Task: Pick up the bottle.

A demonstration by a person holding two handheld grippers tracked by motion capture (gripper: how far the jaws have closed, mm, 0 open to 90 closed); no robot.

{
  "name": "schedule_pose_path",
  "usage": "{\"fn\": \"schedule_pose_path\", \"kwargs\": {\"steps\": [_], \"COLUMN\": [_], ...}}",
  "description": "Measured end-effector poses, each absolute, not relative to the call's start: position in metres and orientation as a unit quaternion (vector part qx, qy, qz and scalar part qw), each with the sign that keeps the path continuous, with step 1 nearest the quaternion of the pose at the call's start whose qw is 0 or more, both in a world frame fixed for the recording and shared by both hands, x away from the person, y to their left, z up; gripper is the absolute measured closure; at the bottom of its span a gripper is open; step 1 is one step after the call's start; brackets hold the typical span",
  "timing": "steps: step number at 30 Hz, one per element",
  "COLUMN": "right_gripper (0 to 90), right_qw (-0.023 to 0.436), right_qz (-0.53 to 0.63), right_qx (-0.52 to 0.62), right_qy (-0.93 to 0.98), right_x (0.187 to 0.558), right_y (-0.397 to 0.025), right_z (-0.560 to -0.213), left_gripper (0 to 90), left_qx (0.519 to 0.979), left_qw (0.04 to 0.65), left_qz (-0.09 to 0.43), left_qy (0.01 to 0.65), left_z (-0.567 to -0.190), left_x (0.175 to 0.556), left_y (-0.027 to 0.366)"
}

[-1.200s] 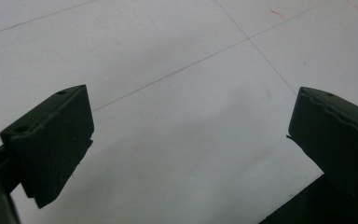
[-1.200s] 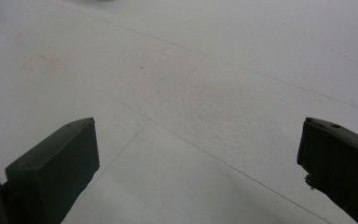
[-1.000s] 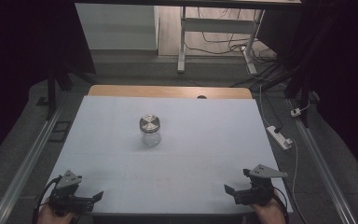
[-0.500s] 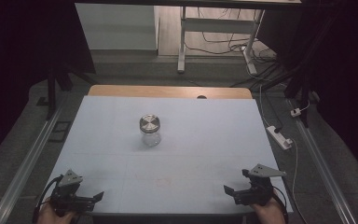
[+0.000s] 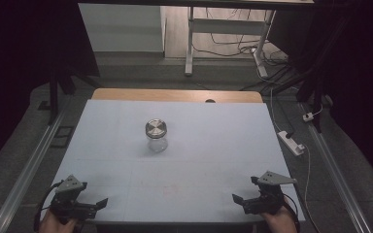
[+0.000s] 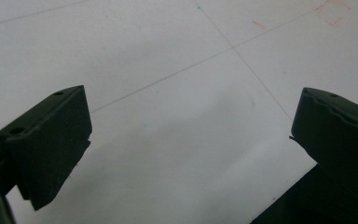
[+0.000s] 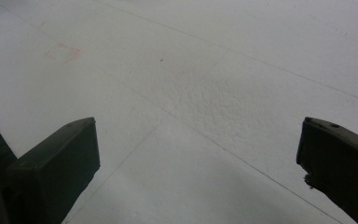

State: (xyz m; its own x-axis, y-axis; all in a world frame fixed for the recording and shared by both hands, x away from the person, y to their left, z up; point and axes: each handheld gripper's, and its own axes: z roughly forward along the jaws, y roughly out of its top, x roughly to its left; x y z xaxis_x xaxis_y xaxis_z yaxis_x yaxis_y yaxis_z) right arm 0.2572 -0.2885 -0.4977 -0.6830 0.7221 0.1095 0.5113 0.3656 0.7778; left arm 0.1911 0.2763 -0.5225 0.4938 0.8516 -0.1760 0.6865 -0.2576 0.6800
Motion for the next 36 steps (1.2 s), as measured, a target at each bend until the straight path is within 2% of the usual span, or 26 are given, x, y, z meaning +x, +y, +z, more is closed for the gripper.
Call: {"fn": "schedule_pose_path", "kwargs": {"steps": [22, 29, 36], "right_gripper": [0.0, 0.0, 0.0], "right_qw": [0.122, 0.122, 0.122], "right_qz": [0.417, 0.416, 0.416], "right_qx": [0.379, 0.379, 0.379], "right_qy": [0.817, 0.817, 0.817], "right_x": [0.258, 0.258, 0.258], "right_y": [-0.288, -0.288, -0.288], "right_z": [-0.498, -0.498, -0.499], "left_gripper": [0.0, 0.0, 0.0], "left_qx": [0.795, 0.789, 0.801], "left_qw": [0.372, 0.4, 0.409], "left_qz": [0.134, 0.13, 0.128], "left_qy": [0.46, 0.449, 0.418], "left_z": [-0.516, -0.514, -0.516], "left_x": [0.213, 0.225, 0.242], "left_y": [0.263, 0.262, 0.254]}}
